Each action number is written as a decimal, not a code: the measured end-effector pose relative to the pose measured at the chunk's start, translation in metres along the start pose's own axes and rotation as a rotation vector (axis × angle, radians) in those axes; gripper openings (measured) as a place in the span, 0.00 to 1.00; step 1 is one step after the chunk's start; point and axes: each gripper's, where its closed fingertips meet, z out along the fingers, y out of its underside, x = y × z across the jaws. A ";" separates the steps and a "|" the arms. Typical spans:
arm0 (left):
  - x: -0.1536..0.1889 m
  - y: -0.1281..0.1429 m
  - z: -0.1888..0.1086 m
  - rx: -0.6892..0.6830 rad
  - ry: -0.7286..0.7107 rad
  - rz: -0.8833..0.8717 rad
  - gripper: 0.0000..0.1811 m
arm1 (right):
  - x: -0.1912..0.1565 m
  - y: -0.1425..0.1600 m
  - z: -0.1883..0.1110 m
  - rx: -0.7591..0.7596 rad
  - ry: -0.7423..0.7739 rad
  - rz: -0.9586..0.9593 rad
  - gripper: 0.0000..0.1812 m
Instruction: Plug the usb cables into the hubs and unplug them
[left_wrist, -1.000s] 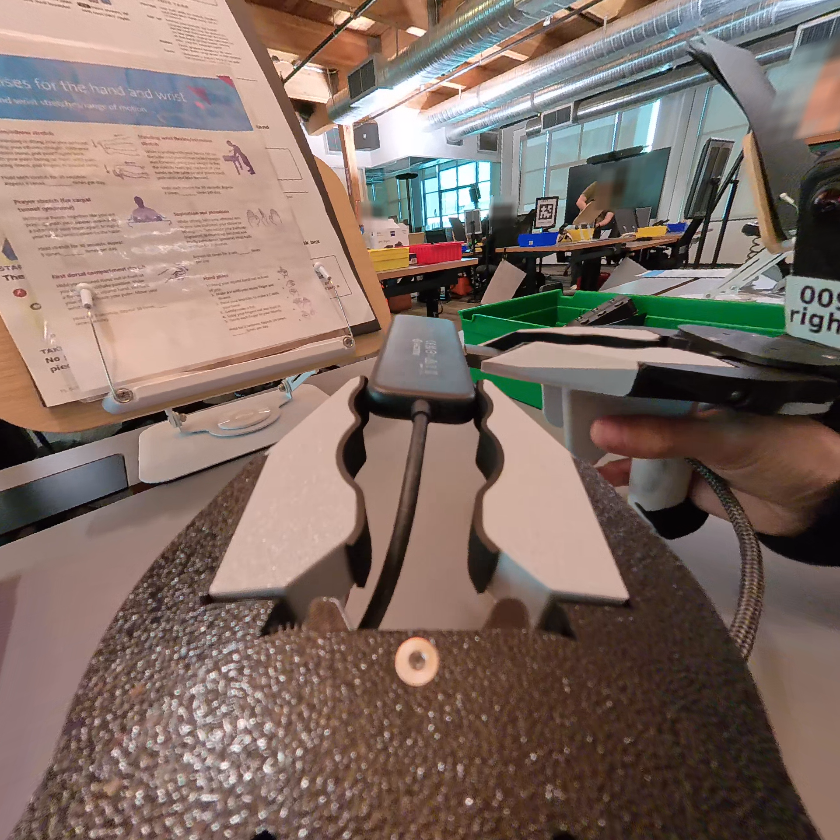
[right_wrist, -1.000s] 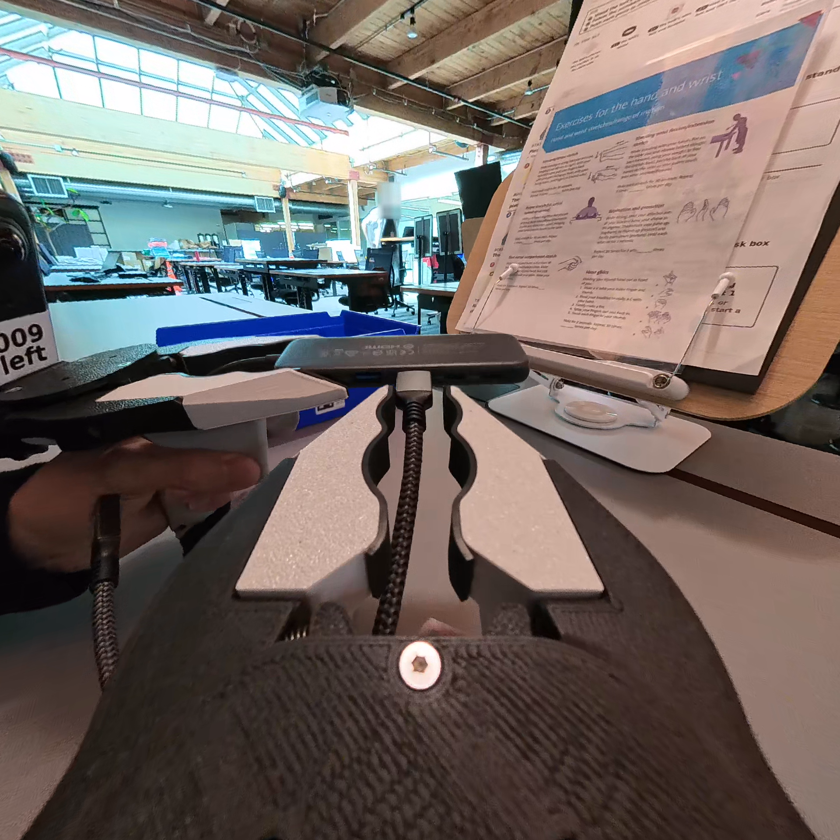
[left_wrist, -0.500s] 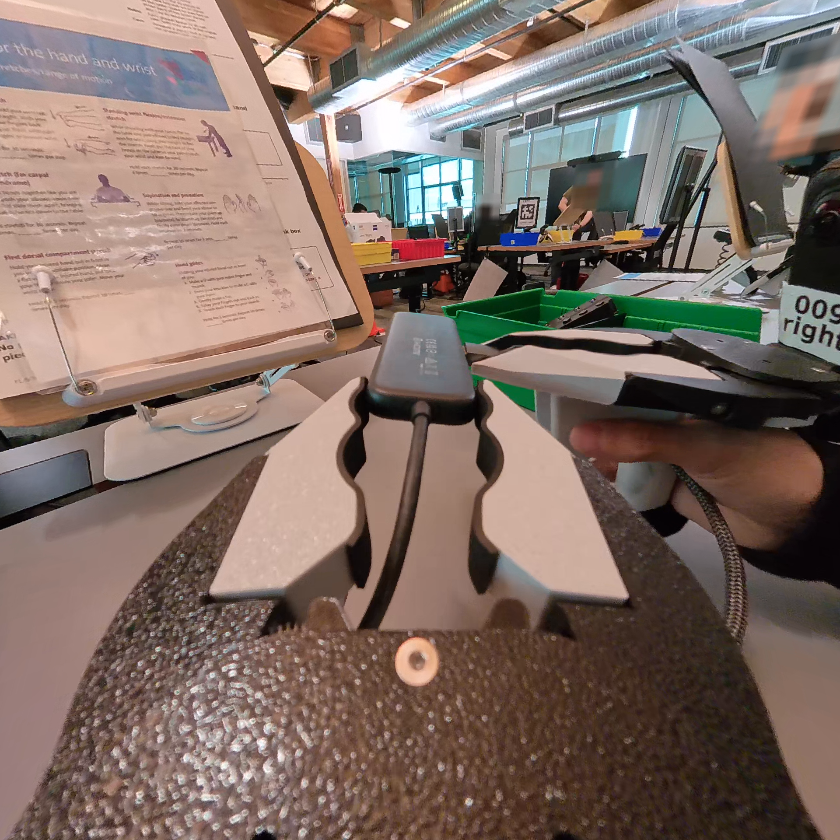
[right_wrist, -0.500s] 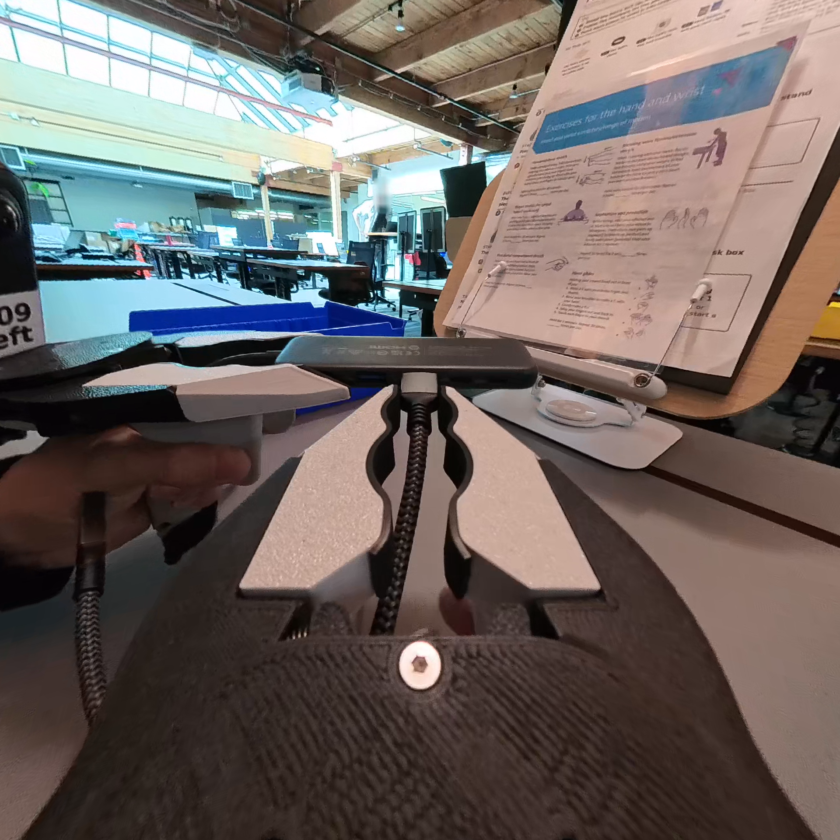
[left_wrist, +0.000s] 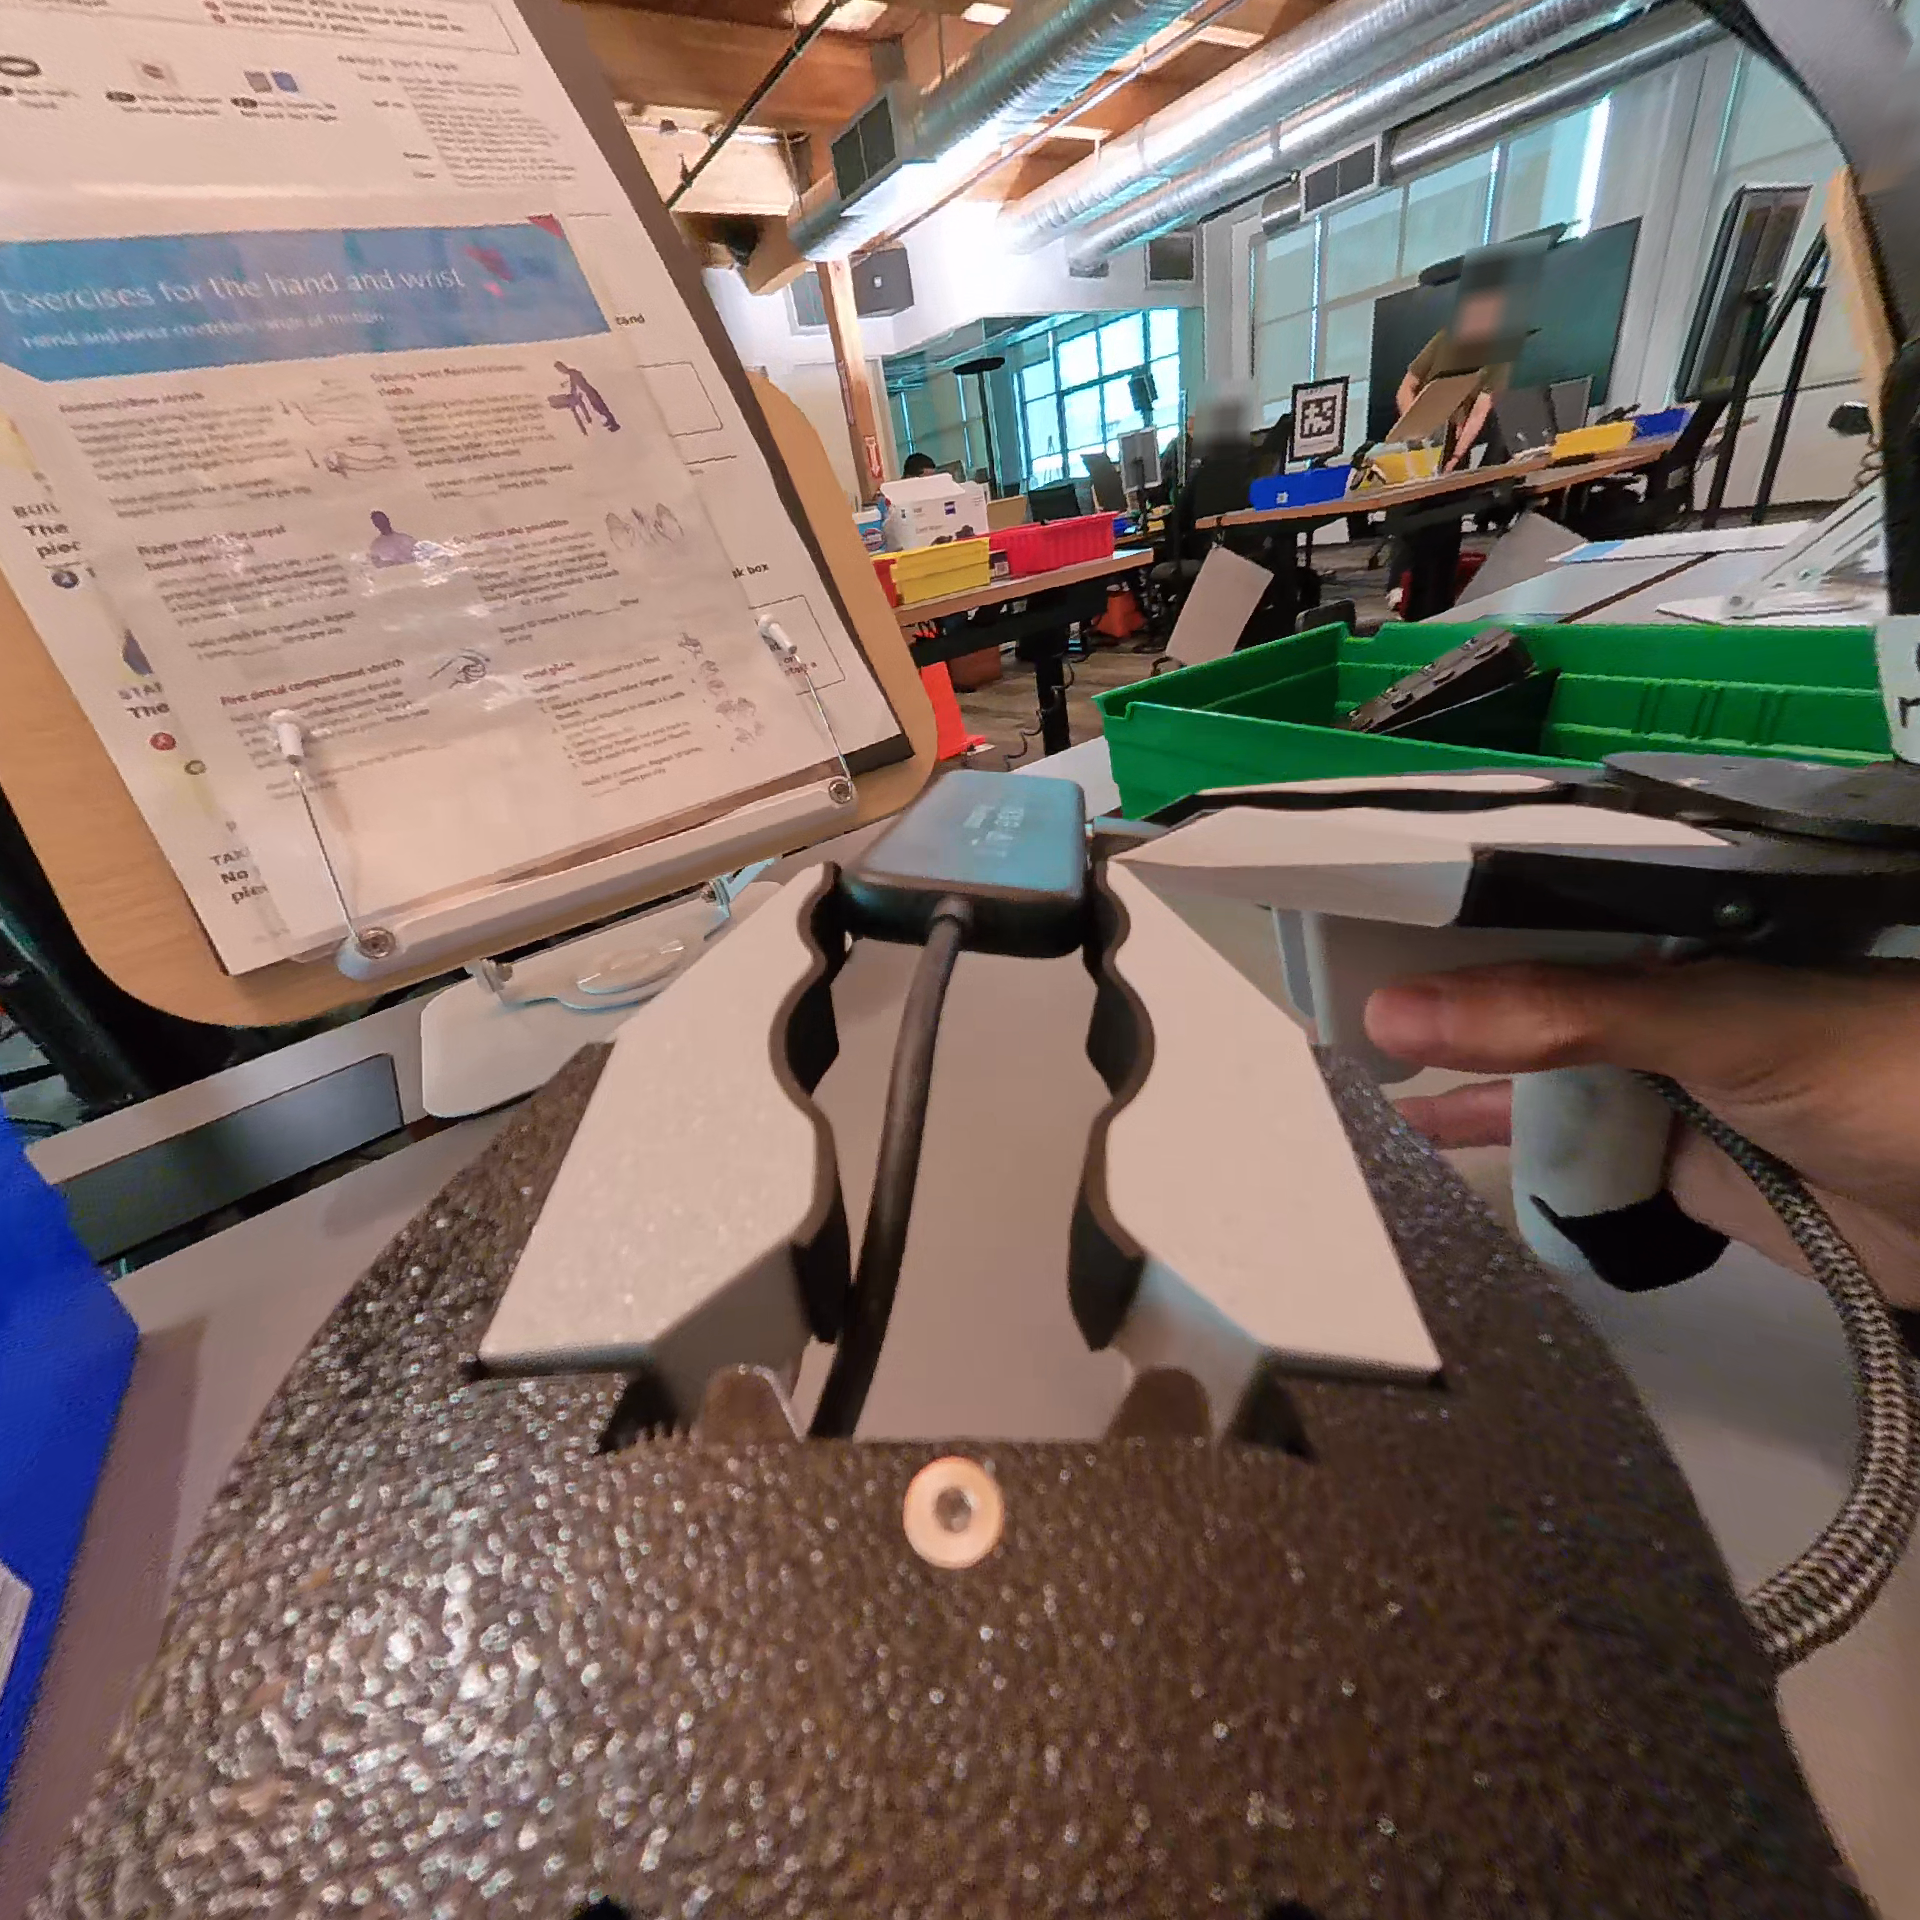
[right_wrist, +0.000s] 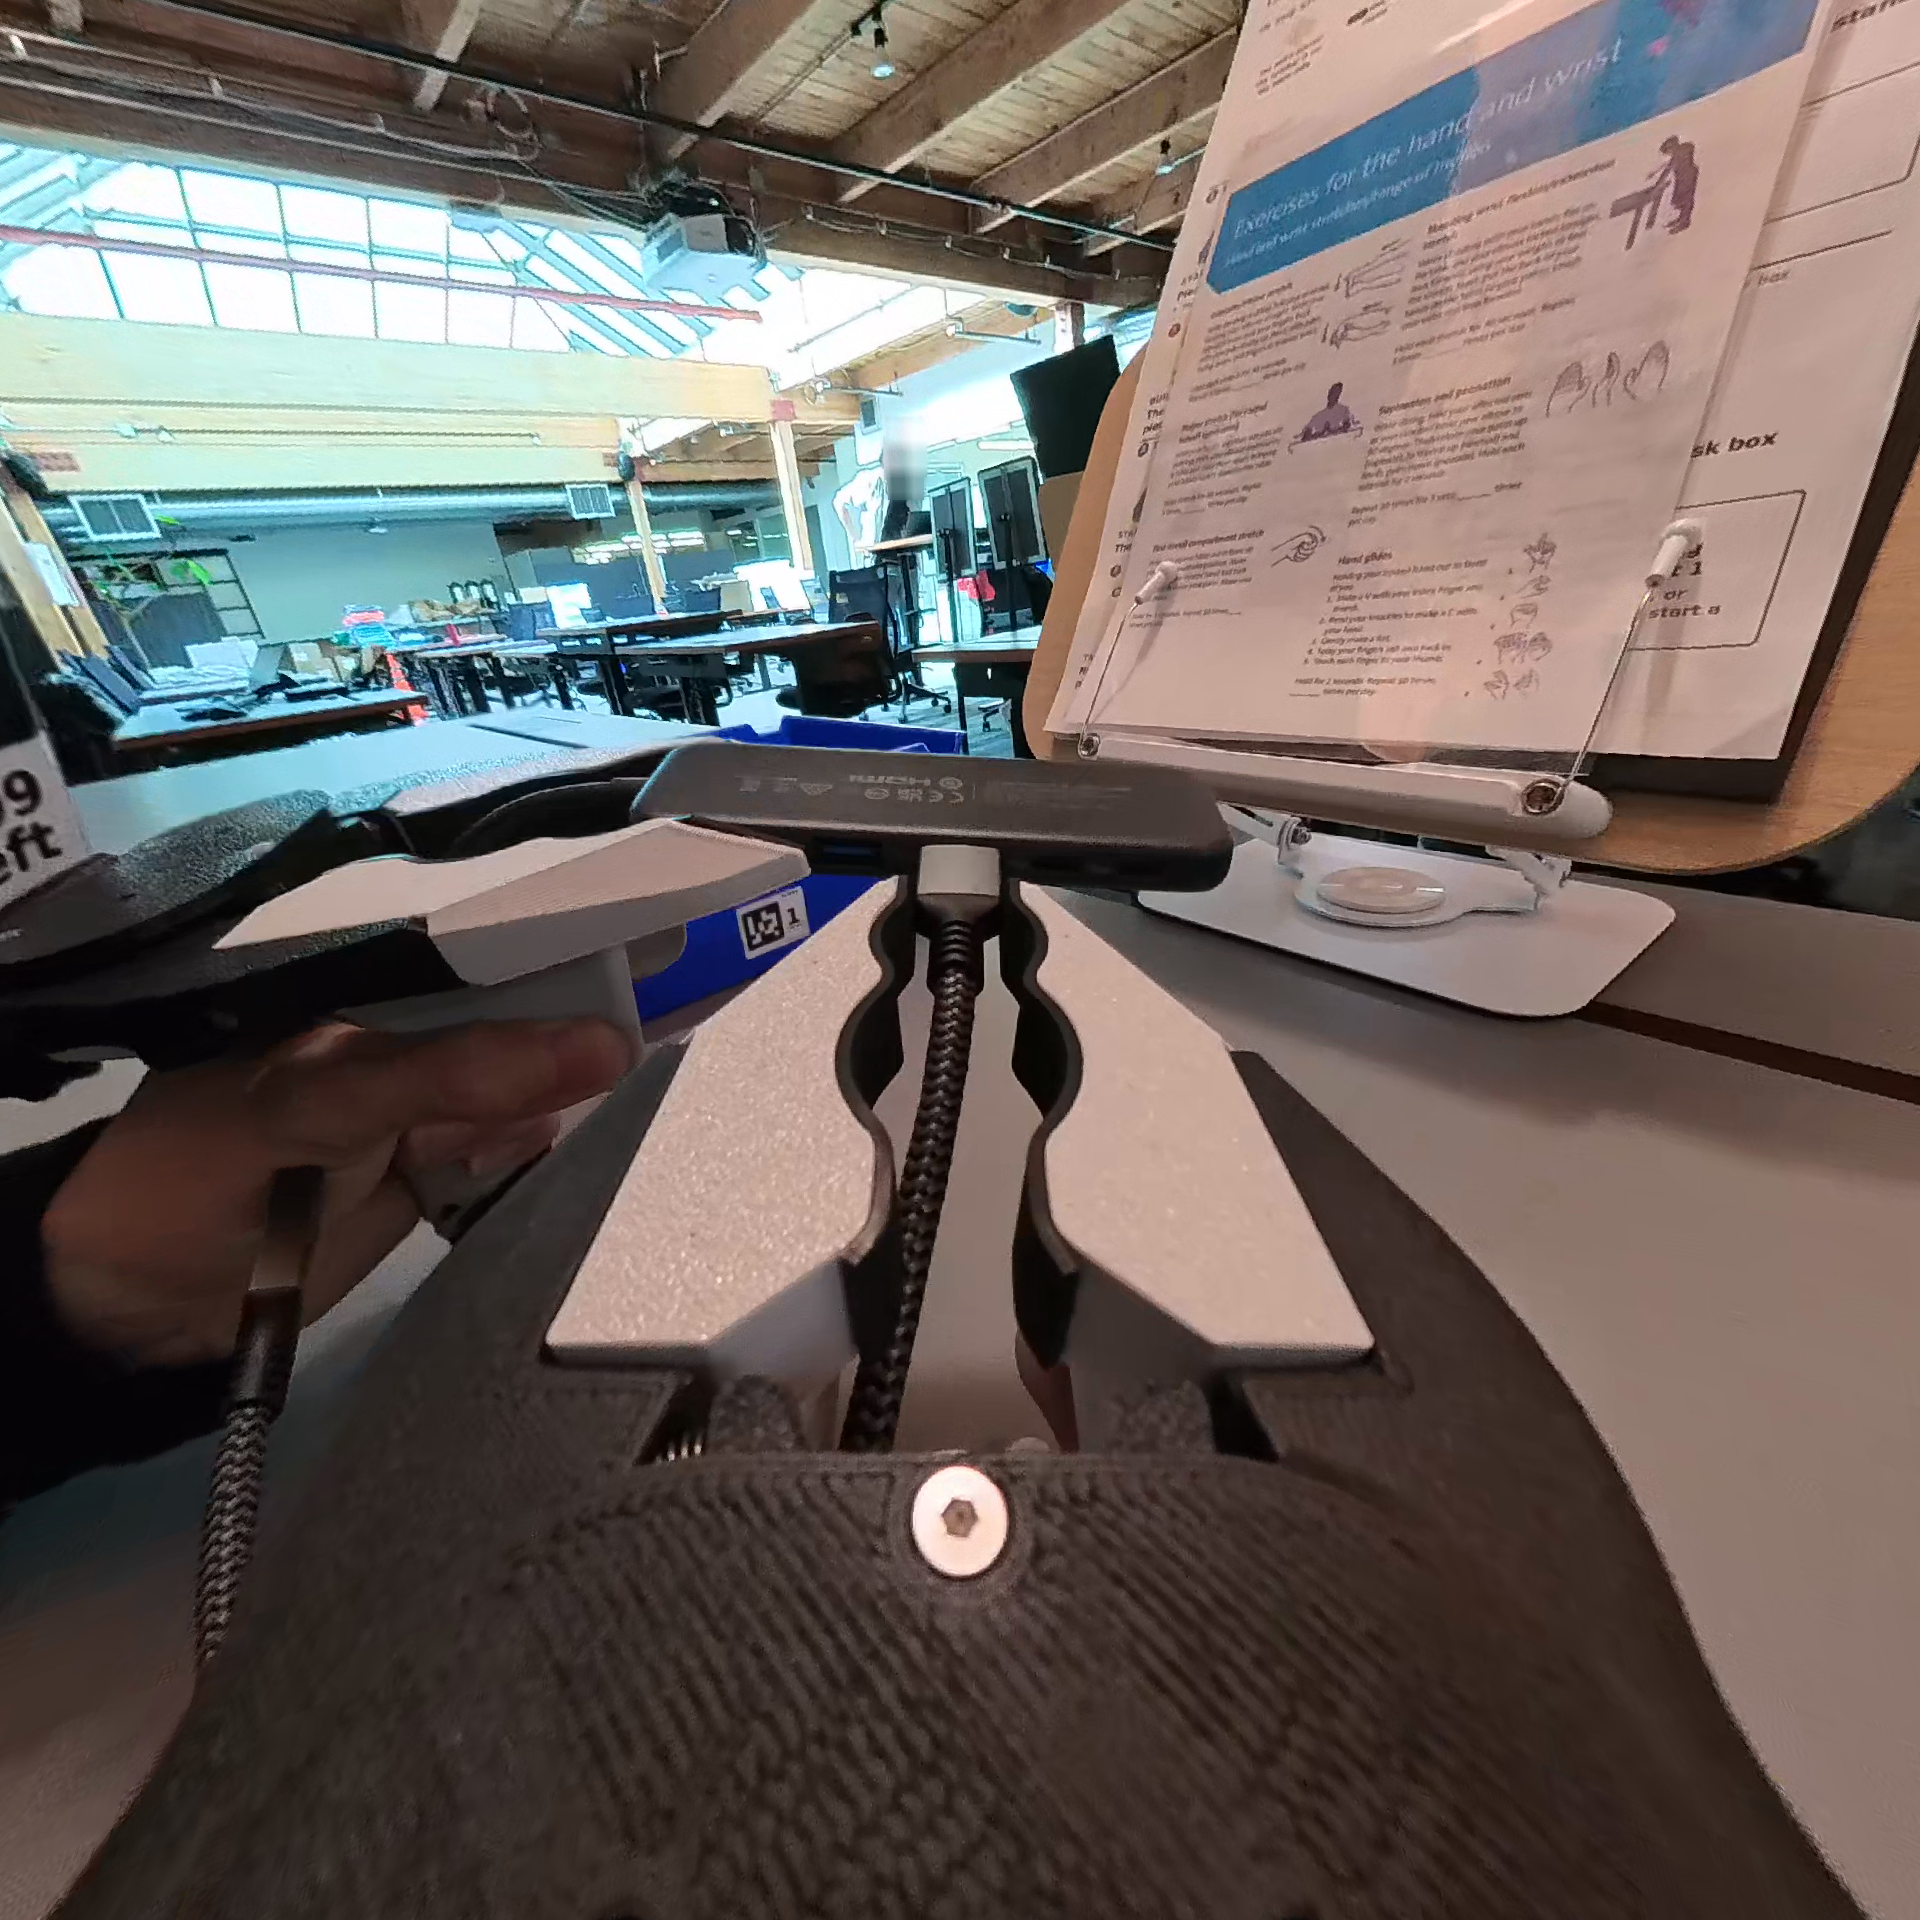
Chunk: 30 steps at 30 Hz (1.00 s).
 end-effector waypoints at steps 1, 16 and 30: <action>-0.001 0.000 0.000 -0.004 -0.009 0.005 0.25 | 0.000 -0.001 0.000 0.004 -0.003 0.014 0.08; -0.047 0.009 -0.009 0.006 -0.132 -0.063 0.25 | 0.046 -0.137 -0.107 0.326 0.305 -0.275 0.08; -0.037 0.009 -0.006 0.014 -0.071 -0.099 0.25 | 0.202 -0.152 -0.194 -0.182 0.811 -1.133 0.08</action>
